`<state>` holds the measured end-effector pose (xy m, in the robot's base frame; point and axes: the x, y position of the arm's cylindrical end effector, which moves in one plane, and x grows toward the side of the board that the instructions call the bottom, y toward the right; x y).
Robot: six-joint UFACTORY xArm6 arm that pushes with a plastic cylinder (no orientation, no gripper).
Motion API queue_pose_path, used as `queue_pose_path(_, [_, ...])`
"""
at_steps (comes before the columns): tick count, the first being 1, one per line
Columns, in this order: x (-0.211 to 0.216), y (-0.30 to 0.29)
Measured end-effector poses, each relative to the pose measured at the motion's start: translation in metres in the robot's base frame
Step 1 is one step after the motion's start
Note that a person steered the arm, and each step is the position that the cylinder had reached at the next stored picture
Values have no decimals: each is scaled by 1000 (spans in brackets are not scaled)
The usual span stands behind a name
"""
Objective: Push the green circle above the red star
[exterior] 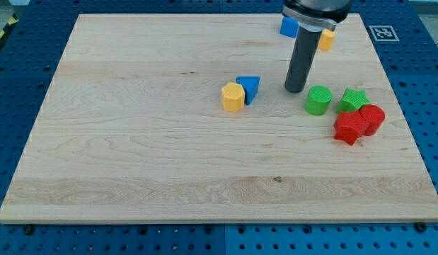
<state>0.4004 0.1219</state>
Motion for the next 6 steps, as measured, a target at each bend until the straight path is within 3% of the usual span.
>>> queue_pose_path(4, [42,37])
queue_pose_path(5, [5,26])
queue_pose_path(6, [-36,60])
